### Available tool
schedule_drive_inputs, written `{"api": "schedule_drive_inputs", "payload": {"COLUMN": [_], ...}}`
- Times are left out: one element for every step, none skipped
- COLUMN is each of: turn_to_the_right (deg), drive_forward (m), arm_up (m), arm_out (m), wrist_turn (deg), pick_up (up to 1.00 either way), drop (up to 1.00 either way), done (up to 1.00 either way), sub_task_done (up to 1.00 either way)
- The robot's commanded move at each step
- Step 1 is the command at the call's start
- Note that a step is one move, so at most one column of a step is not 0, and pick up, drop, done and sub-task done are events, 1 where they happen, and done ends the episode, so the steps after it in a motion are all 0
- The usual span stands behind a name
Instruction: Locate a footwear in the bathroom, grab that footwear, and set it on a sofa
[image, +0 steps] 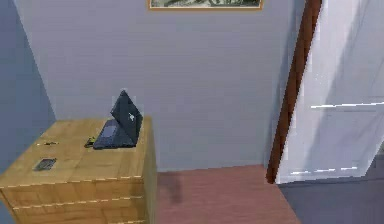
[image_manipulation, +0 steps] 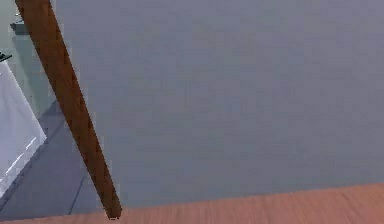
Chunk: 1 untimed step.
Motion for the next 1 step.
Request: {"api": "schedule_drive_inputs", "payload": {"turn_to_the_right": [24.0], "drive_forward": [0.0], "arm_up": [0.0], "arm_out": [0.0], "wrist_turn": [0.0], "pick_up": [0.0], "drop": [0.0], "done": [0.0], "sub_task_done": [0.0]}}
